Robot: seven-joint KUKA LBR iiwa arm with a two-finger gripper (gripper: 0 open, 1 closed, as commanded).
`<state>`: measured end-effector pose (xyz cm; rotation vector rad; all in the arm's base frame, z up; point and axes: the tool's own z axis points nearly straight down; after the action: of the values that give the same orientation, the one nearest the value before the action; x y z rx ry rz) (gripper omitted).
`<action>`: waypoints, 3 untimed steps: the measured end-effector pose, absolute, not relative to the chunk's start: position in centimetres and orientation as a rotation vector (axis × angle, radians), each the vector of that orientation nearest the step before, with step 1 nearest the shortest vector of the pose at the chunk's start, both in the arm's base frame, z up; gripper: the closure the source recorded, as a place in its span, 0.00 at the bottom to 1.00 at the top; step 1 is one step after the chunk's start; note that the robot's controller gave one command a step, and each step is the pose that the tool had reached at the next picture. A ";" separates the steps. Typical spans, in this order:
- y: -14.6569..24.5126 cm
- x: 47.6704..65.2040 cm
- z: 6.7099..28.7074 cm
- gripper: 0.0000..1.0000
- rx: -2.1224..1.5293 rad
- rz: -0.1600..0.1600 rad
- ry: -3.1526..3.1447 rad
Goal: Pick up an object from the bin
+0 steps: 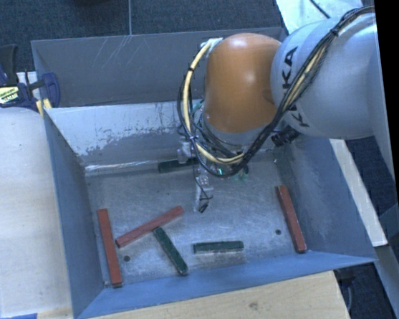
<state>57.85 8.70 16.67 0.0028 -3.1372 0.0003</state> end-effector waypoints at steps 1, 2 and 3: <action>12.3 53.9 6.7 0.00 0.076 0.002 -3.133; 7.3 54.4 7.2 0.00 0.064 0.004 -3.141; 16.1 49.9 7.0 0.00 0.204 -0.006 -3.133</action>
Offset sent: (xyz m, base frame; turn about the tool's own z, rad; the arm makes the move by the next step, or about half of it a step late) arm -0.0372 0.0351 -0.0967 -0.0411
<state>49.88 16.05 6.99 0.2041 -3.1335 -0.0061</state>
